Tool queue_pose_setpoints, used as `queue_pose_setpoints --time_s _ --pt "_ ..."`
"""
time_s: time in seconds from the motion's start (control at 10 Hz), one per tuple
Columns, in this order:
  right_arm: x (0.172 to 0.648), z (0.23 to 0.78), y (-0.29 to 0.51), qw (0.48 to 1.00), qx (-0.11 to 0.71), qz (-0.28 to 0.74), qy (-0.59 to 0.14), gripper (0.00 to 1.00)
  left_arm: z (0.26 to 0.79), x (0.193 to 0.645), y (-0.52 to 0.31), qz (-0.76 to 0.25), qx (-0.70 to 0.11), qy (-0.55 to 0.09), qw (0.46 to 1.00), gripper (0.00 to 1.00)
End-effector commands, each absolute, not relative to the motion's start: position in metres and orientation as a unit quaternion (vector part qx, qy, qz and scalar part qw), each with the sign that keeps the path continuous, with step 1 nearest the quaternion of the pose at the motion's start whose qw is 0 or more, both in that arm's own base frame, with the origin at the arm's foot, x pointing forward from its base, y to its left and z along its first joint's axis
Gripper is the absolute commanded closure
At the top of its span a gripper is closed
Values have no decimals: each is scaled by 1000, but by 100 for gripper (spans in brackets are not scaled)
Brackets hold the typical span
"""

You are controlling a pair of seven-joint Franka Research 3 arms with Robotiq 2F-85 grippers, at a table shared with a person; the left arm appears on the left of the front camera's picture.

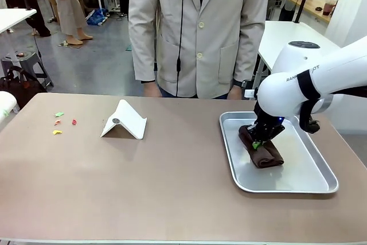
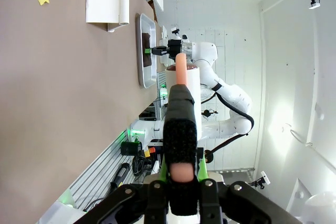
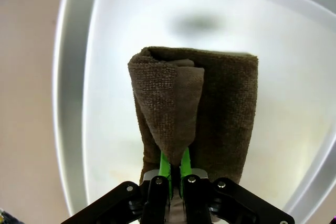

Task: Clean the surface of the table.
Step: If a person points to the right, clean the right side of the table with your right hand, and if they point to the left, clean the left side with your left hand.

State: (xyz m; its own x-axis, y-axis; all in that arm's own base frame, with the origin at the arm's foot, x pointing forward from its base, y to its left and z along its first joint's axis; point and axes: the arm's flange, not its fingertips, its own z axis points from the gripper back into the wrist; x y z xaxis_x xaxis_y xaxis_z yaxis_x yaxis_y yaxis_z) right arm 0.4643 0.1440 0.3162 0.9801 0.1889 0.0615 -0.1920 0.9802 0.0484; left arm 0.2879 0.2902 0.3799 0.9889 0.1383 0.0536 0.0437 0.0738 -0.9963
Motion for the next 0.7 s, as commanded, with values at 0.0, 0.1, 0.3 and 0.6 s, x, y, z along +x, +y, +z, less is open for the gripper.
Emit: queue_pose_setpoints --time_s 0.0,0.1,0.3,0.6 --pt "467 308 121 998 -5 63 -18 93 383 285 289 27 -679 -69 730 98" --pt "468 309 112 999 -3 51 -19 93 383 285 289 27 -679 -69 730 98" --pt "469 310 90 999 -12 17 -26 93 383 285 289 27 -679 -69 730 98" --pt "468 311 60 1000 1 -20 -22 93 383 285 289 27 -679 -69 730 98"
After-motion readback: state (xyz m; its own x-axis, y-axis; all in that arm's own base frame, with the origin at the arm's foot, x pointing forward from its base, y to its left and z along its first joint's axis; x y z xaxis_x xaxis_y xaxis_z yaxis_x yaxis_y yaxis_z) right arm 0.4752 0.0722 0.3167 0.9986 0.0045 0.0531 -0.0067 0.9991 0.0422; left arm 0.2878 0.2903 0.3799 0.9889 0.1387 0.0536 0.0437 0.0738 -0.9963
